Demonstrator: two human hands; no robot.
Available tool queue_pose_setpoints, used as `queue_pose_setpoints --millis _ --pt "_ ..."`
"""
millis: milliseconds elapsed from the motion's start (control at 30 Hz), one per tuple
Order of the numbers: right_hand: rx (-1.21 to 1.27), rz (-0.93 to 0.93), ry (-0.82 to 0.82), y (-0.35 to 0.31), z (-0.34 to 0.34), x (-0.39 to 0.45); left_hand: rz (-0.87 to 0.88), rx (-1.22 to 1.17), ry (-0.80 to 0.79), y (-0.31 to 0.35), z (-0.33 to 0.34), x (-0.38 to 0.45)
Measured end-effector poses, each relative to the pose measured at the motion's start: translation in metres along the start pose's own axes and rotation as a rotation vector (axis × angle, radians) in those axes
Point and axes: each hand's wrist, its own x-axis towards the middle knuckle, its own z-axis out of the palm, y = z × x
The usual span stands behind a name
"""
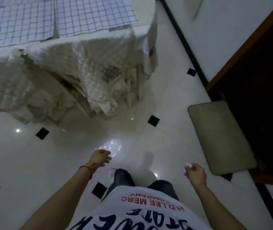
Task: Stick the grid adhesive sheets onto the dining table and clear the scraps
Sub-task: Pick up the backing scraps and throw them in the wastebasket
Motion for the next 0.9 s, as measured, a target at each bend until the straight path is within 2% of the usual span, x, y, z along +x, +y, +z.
queue_pose_setpoints --millis 200,400,567,667,900 --pt "0.022 0.1 0.068 0.051 -0.088 0.033 0.051 0.019 -0.044 0.051 0.099 -0.017" --pt "0.068 0.174 0.065 0.055 -0.13 0.07 0.01 0.113 -0.05 0.068 0.147 -0.017" --pt "0.037 0.114 0.003 0.003 -0.146 0.127 -0.083 0.119 -0.015 0.09 0.154 0.012" --pt "0.065 0.081 0.022 -0.037 -0.156 0.169 -0.117 0.086 0.003 0.118 0.159 0.037" --pt "0.104 0.085 0.12 -0.123 -0.197 0.264 -0.12 0.08 -0.041 0.241 0.191 0.095"
